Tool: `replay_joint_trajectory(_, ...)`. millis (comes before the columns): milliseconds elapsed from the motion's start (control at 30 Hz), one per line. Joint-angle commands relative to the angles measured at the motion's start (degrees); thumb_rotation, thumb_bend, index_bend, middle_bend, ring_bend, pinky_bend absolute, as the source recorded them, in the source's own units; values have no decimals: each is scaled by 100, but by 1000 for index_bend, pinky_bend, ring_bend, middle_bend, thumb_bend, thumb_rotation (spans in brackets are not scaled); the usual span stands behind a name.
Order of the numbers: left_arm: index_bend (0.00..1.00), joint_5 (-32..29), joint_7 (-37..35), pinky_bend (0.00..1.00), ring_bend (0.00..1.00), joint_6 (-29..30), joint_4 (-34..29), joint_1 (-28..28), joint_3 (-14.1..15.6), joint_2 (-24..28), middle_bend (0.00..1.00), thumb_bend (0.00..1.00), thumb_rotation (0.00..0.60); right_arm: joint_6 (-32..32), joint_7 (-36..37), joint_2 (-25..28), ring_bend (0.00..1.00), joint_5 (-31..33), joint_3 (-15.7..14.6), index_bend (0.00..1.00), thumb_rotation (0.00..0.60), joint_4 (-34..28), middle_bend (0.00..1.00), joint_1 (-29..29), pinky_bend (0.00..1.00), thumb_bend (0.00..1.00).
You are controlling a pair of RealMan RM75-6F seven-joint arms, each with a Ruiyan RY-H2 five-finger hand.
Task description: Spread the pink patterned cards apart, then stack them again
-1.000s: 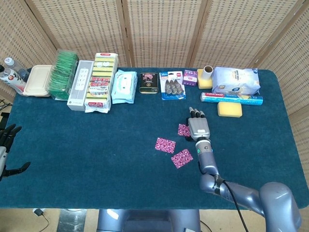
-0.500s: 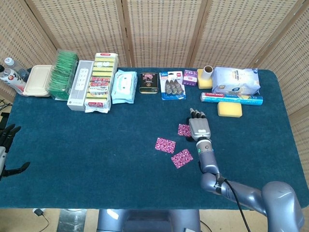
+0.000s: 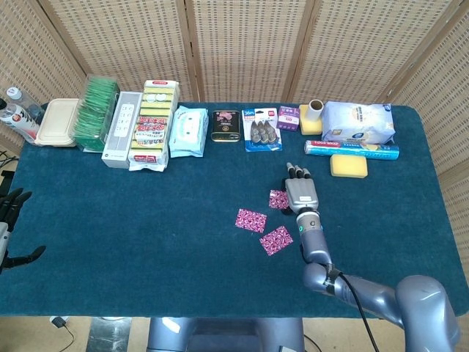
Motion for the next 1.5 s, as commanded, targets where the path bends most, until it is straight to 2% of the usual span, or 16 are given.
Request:
replay_joint_trajectory(33,0,-1,-2,69,0,1,-2,0,-2,1,0,199,600,28,-6,74,0,-39,-11,418,569,-161,0,-17,46,239)
replay_joint_trajectory(133,0,-5,6,69,0,-3,-1,-4,-3,-3,0,199,600,93,-48,201,0,-117,-42,418,570,-458,0,-30,46,239)
replay_joint_trajectory(300,0,-8,40,69,0,-23,-14,-16,0,-9,0,199,600,310,-113,478,0,-354,-45,418,569,-1340,0,-15,46,240)
replay_joint_trajectory(500,0,-17,43,69,0,-27,-25,-16,2,-4,0,198,600,632,-380,546,0,-249,-49,418,567,-2109,0,73,46,240)
replay_joint_trajectory(900,0,48,-204,69,0,-33,21,4,8,81,0,199,600,1284,-1257,-111,0,1002,161,418,567,-1873,0,529,46,240)
replay_joint_trajectory(1033,0,75,-248,69,0,-65,33,-9,14,99,0,199,600,1590,-1471,-290,0,1474,381,414,568,-1907,0,632,44,240)
replay_joint_trajectory(1333,0,131,-343,69,0,-51,43,10,32,131,0,198,600,2029,-1536,-602,0,1625,559,411,569,-1842,0,706,43,245)
replay_joint_trajectory(1500,0,171,-359,69,0,-61,49,8,47,134,0,198,600,1973,-1543,-699,0,1692,610,412,569,-1760,0,700,43,251)
